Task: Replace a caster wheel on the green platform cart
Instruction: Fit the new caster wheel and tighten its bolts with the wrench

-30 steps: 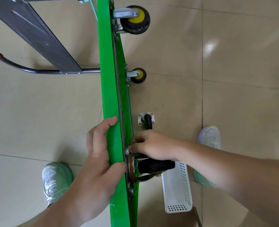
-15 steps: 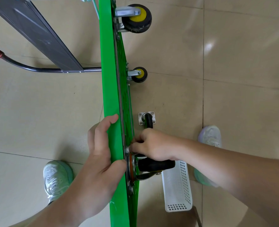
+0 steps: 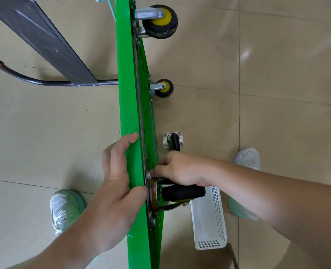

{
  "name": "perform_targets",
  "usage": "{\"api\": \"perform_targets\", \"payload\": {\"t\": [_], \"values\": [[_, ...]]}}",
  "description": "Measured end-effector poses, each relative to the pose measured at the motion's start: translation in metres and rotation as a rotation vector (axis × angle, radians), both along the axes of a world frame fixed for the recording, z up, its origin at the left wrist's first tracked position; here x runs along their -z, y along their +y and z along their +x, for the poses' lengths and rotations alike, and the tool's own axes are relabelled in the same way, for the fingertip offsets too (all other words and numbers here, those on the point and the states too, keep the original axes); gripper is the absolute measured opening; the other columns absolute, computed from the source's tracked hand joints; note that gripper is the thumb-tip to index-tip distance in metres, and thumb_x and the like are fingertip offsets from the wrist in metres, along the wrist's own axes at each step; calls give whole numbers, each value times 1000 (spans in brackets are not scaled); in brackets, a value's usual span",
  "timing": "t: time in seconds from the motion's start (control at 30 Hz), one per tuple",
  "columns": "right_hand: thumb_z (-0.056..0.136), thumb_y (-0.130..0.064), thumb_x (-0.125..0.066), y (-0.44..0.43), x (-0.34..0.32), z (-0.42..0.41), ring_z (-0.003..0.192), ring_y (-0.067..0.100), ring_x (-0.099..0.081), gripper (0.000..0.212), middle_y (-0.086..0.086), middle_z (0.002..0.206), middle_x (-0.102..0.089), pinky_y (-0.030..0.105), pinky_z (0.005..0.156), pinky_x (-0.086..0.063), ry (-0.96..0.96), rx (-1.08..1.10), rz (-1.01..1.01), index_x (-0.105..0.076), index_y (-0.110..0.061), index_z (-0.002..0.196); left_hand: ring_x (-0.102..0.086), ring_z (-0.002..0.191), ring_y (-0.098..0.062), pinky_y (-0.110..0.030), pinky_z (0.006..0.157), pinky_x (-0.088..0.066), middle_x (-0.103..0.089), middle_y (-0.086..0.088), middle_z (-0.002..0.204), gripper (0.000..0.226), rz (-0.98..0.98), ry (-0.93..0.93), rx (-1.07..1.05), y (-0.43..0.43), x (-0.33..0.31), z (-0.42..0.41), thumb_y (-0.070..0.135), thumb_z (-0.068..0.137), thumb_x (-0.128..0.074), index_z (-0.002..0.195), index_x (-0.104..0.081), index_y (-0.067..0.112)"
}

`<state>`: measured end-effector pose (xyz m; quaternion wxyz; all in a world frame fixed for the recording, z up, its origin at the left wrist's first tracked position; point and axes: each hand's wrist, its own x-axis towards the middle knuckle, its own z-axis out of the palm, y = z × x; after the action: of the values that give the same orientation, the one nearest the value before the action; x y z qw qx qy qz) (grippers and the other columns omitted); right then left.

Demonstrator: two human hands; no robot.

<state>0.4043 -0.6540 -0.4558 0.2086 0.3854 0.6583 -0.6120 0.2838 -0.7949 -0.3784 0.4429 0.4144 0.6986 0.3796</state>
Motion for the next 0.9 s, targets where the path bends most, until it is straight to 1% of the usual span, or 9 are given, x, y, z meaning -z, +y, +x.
{"api": "perform_targets", "payload": {"t": [0.1,0.27,0.37,0.43,0.6,0.7,0.77,0.83,0.9], "values": [[83,-55,-63,0,-1,0,91,28,-72,42,9,92,-76,50,92,-56,7,10,-6,-76,-18,95,-47,118,8,-7,92,-40,-36,34,126,87,-6,-5,-1,-1,2,-1,12,72,-48,125,-26,77],[89,-47,-68,2,-4,1,92,31,-71,33,15,93,-74,44,86,-56,39,26,56,-76,-15,91,-45,116,18,2,86,-37,-32,43,124,86,-3,20,4,-3,0,-1,17,75,-49,122,-24,83],[88,-52,-68,4,-8,4,92,26,-72,33,8,92,-76,46,90,-58,41,-3,56,-76,-20,93,-45,124,16,-7,94,-40,-32,44,133,83,-6,1,-11,-10,0,1,23,80,-50,131,-22,82],[90,-52,-67,5,-11,9,92,21,-71,30,2,92,-76,42,90,-58,43,-18,76,-76,-24,95,-38,130,21,-1,98,-35,-29,49,138,80,-2,14,-11,-16,2,3,28,84,-49,140,-20,77],[98,-40,-61,6,-18,35,75,7,-63,24,-3,88,-70,19,70,-49,86,196,55,-73,-20,101,-29,133,27,8,97,-24,-27,54,141,77,-1,20,-38,-31,3,11,34,87,-48,150,-16,65],[98,-33,-62,2,-6,64,57,0,-54,20,-9,71,-63,8,45,-37,-6,363,124,-69,-22,83,-32,127,32,9,93,-25,-26,52,142,78,15,29,-59,-40,2,21,35,87,-48,152,-14,60],[95,-27,-63,-7,12,88,53,4,-55,22,-6,65,-60,12,45,-35,-93,412,137,-65,-17,76,-33,123,34,10,91,-26,-26,58,137,75,25,15,-71,-46,1,26,33,91,-49,153,-14,58],[92,-27,-63,-18,37,114,65,14,-59,18,1,75,-66,21,57,-38,-199,407,105,-67,-14,81,-34,115,38,11,86,-26,-26,66,127,71,27,7,-83,-50,0,31,29,97,-50,153,-15,56],[90,-27,-65,-30,69,136,66,19,-58,16,6,79,-68,26,60,-40,-325,411,89,-67,-13,82,-35,118,36,9,89,-28,-28,66,128,74,36,12,-90,-52,2,33,32,91,-48,153,-16,57]]}}
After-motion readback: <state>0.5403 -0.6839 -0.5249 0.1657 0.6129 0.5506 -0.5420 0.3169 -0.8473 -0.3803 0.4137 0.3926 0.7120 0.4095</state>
